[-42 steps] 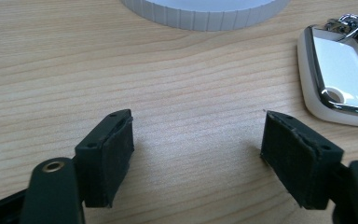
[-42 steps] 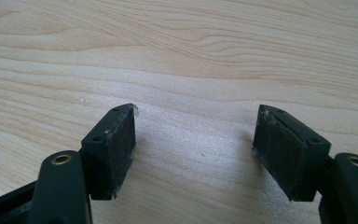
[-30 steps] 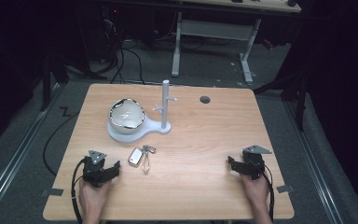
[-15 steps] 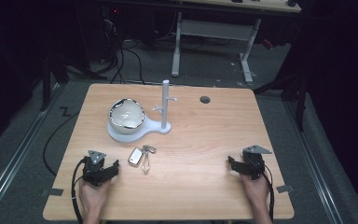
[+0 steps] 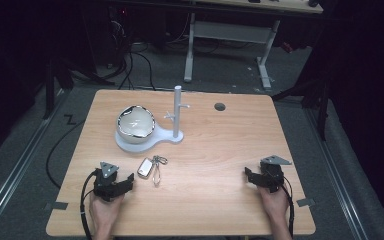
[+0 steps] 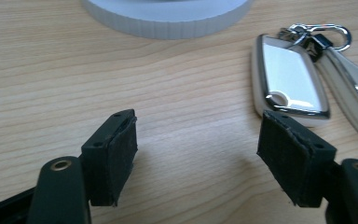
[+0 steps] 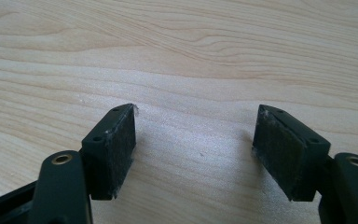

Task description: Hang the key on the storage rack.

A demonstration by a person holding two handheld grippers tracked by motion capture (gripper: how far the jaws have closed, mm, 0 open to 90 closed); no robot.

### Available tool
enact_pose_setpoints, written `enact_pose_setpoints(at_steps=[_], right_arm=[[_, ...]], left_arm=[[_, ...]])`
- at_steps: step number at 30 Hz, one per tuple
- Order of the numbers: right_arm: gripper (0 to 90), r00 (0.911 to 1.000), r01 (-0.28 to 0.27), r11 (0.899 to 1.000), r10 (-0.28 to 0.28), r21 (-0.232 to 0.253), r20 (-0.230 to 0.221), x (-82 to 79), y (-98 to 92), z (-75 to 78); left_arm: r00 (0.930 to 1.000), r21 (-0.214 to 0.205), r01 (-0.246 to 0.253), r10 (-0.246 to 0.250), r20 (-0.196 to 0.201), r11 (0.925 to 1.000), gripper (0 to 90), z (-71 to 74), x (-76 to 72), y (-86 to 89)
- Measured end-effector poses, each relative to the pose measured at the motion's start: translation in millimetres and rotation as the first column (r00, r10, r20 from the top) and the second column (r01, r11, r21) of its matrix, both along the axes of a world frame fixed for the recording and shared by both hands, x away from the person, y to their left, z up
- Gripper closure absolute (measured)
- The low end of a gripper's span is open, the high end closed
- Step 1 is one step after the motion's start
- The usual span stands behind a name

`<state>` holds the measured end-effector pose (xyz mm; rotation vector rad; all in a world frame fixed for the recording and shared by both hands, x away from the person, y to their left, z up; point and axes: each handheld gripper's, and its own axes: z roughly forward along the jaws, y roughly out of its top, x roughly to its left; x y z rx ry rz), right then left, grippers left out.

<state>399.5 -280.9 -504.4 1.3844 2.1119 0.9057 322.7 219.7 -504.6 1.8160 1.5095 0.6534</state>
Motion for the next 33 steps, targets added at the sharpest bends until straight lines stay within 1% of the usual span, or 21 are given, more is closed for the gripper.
enact_pose_setpoints(at_steps=[3,6,10,15,17,19,21,23,27,29,30,33], right_arm=[[29.9,1.0000,0.001,1.000,-0.001,0.001,-0.001,-0.1,0.1,0.0],[29.9,1.0000,0.000,1.000,0.000,0.000,0.000,0.0,0.1,0.0],[29.9,1.0000,0.000,1.000,0.000,0.001,-0.001,-0.1,0.1,0.0],[29.9,1.0000,0.000,1.000,0.000,0.001,0.000,0.0,0.0,0.0],[29.9,1.0000,0.000,1.000,0.000,0.001,-0.001,0.0,0.0,0.0],[29.9,1.0000,0.000,1.000,0.000,0.001,0.000,0.0,0.0,0.0],[29.9,1.0000,0.000,1.000,0.000,0.001,0.000,0.0,0.0,0.0],[29.8,1.0000,0.000,1.000,0.000,0.001,-0.001,0.0,0.0,0.0],[29.8,1.0000,0.000,1.000,0.000,0.001,0.000,0.0,0.0,0.0],[29.9,1.0000,0.000,1.000,0.000,0.001,-0.001,0.0,0.0,0.0],[29.9,1.0000,0.000,1.000,0.000,0.001,0.000,0.0,0.0,0.0],[29.8,1.0000,0.000,1.000,0.000,0.001,0.000,0.0,0.0,0.0]], left_arm=[[0.9998,0.018,0.020,-0.020,-0.005,0.9996,26.9,2.3,0.2,-6.1],[0.9993,0.003,0.037,-0.037,0.003,0.9993,25.9,4.8,-1.1,-11.0],[0.9985,-0.006,0.054,-0.054,0.004,0.9985,24.8,5.4,-0.5,-17.1],[0.9968,0.000,0.080,-0.080,-0.003,0.9968,24.1,7.2,1.5,-26.1],[0.9957,0.003,0.093,-0.093,0.004,0.9957,24.0,8.5,2.8,-30.3],[0.9951,-0.004,0.099,-0.099,0.002,0.9951,24.1,8.7,5.9,-34.1],[0.9947,0.000,0.102,-0.102,-0.003,0.9947,24.4,9.3,9.6,-37.7],[0.9946,-0.002,0.104,-0.104,0.002,0.9946,26.0,10.5,12.8,-40.8],[0.9945,0.011,0.104,-0.104,0.010,0.9945,28.4,13.0,20.5,-46.1],[0.9943,0.010,0.106,-0.106,0.009,0.9943,29.6,12.4,25.8,-47.5],[0.9940,0.007,0.109,-0.109,0.006,0.9940,30.7,11.9,28.0,-48.1],[0.9929,0.026,0.119,-0.119,-0.013,0.9925,32.3,10.1,34.4,-51.4]])
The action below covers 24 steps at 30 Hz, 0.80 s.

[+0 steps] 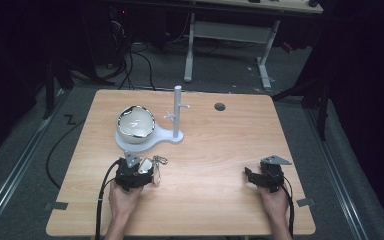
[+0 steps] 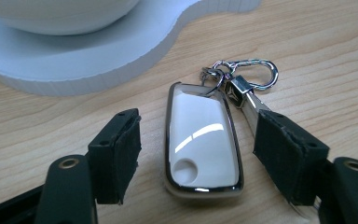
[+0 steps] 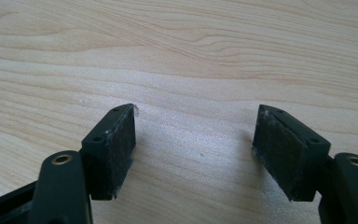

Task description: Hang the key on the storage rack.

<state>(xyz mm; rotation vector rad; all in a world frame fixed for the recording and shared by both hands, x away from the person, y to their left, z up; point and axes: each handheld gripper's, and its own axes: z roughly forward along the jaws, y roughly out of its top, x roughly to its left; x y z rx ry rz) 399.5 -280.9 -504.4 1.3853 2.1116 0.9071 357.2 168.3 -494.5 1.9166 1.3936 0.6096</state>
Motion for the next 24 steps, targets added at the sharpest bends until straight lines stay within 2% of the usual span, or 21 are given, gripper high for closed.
enact_pose_setpoints(at_steps=[5,10,18,24], right_arm=[[29.8,1.0000,-0.001,1.000,0.001,-0.001,0.000,0.0,0.0,0.0],[29.9,1.0000,-0.001,1.000,0.001,0.000,0.000,0.1,-0.1,0.0],[29.8,1.0000,0.000,1.000,0.000,0.000,0.000,0.0,0.0,0.0],[29.9,1.0000,0.000,1.000,0.000,0.000,0.000,0.0,0.0,0.0]], left_arm=[[0.9998,0.023,0.006,-0.005,-0.020,0.9997,36.0,-3.2,8.3,-4.3],[0.9994,0.021,-0.004,0.004,-0.034,0.9998,39.4,-8.2,13.7,-5.1],[0.9999,0.026,0.007,-0.007,-0.015,0.9996,48.2,-8.9,13.9,-4.1],[0.9998,0.025,0.017,-0.017,-0.014,0.9995,50.4,-8.7,14.2,-2.4]])
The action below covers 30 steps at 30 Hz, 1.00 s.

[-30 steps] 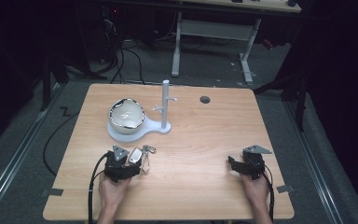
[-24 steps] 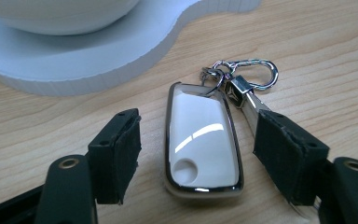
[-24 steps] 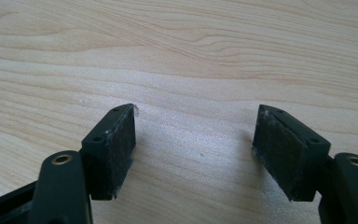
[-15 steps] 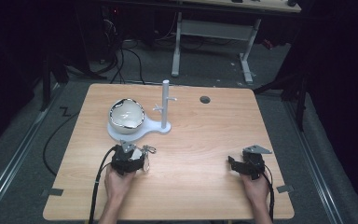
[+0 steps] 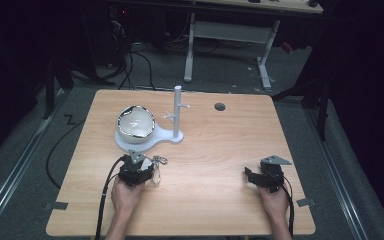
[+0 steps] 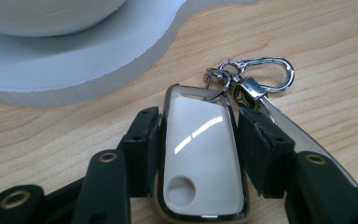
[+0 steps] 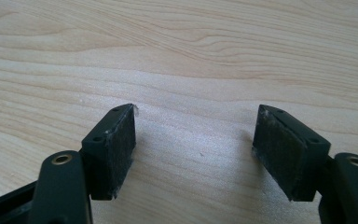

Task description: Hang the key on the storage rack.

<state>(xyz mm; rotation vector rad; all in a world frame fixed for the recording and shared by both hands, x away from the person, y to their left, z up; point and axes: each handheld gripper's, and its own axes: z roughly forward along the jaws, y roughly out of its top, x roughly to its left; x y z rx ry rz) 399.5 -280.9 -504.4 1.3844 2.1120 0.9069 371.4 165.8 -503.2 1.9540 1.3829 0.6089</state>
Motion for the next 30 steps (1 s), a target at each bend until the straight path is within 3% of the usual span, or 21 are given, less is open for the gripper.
enact_pose_setpoints(at_steps=[8,13,16,22,30], right_arm=[[29.8,1.0000,0.000,1.000,0.000,0.001,-0.001,0.0,-0.1,0.0],[29.8,1.0000,0.000,1.000,0.000,0.001,-0.001,0.0,-0.1,0.0],[29.8,1.0000,0.000,1.000,0.000,0.001,-0.001,0.0,-0.1,0.0],[29.8,1.0000,0.000,1.000,0.000,0.001,-0.001,0.0,-0.1,0.0],[29.9,1.0000,-0.001,1.000,0.001,0.002,0.000,0.1,-0.2,0.0]], left_arm=[[0.9998,0.019,0.014,-0.014,0.011,0.9997,51.6,1.6,-2.4,1.1],[0.9983,-0.022,0.018,-0.017,0.057,0.9996,51.8,10.8,-7.9,3.1],[0.9967,-0.018,0.030,-0.028,0.076,0.9994,51.9,19.0,-11.2,3.1],[0.9891,-0.055,0.053,-0.045,0.140,0.9971,51.9,41.1,-16.0,1.3],[0.9777,-0.080,0.093,-0.075,0.196,0.9925,51.9,65.6,-18.3,-3.7]])
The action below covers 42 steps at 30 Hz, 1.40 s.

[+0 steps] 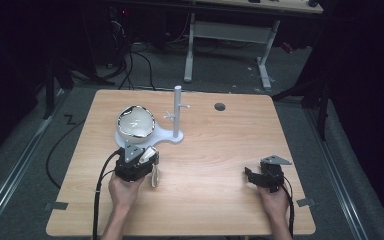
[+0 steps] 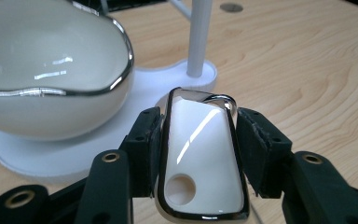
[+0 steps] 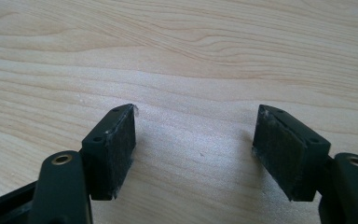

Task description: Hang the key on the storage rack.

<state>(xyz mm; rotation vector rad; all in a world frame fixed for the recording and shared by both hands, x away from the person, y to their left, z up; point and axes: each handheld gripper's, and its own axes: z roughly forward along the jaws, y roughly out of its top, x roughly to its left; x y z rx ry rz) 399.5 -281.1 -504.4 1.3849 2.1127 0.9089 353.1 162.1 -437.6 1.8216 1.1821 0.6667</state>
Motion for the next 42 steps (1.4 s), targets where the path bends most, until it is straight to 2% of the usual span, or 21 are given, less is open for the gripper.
enact_pose_setpoints(at_steps=[4,11,15,18,20,22,24,25,27,29,32,39,42], right_arm=[[29.9,1.0000,0.000,1.000,0.000,0.000,0.000,0.0,0.0,0.0],[29.9,1.0000,0.000,1.000,0.000,-0.001,0.001,0.4,0.0,0.0],[29.9,1.0000,0.000,1.000,0.000,-0.001,0.000,0.5,0.2,0.0],[30.0,1.0000,-0.003,1.000,0.003,-0.001,0.000,0.2,0.0,0.0],[30.4,1.0000,0.010,1.000,-0.010,0.002,-0.001,1.0,0.2,0.1],[30.8,0.9997,0.024,1.000,-0.024,0.006,0.001,2.2,-1.1,0.0],[30.7,0.9988,0.048,0.998,-0.048,0.031,-0.004,2.5,-4.3,0.1],[30.5,0.9986,0.053,0.998,-0.053,0.039,-0.005,2.4,-5.1,0.2],[30.3,0.9986,0.053,0.998,-0.053,0.024,-0.004,1.9,-4.2,0.2],[30.4,0.9996,0.027,1.000,-0.027,-0.004,0.002,2.5,-1.0,0.0],[30.3,1.0000,-0.003,1.000,0.003,-0.005,0.001,0.6,0.1,0.0],[30.1,1.0000,0.007,1.000,-0.007,-0.002,0.000,0.7,-0.2,0.0],[29.9,1.0000,0.002,1.000,-0.002,-0.003,0.001,0.7,-0.1,0.0]], left_arm=[[0.9995,-0.017,0.016,-0.016,0.027,0.9997,52.0,12.8,0.2,-1.5],[0.9973,-0.011,0.041,-0.040,0.061,0.9991,52.0,35.7,2.8,-5.6],[0.9958,0.005,0.058,-0.058,0.070,0.9983,52.0,47.7,6.5,-9.7],[0.9961,0.019,0.063,-0.064,0.061,0.9979,52.1,57.9,7.6,-12.6],[0.9962,-0.009,0.069,-0.068,0.054,0.9976,52.1,72.0,11.3,-12.4],[0.9930,-0.044,0.086,-0.082,0.086,0.9954,52.1,85.9,14.0,-14.8],[0.9910,-0.136,0.108,-0.096,0.094,0.9849,52.1,95.5,23.8,-18.2],[0.9890,-0.129,0.124,-0.111,0.098,0.9839,52.1,100.0,26.5,-21.9],[0.9883,-0.033,0.125,-0.122,0.092,0.9916,52.1,109.6,28.2,-28.3],[0.9866,-0.034,0.132,-0.128,0.100,0.9906,52.1,116.3,26.5,-27.6],[0.9856,-0.048,0.130,-0.124,0.115,0.9904,52.1,120.1,25.2,-27.8],[0.9897,-0.039,0.110,-0.106,0.096,0.9931,52.1,118.9,28.7,-23.4],[0.9910,-0.051,0.099,-0.094,0.095,0.9938,52.1,118.8,29.8,-19.9]])
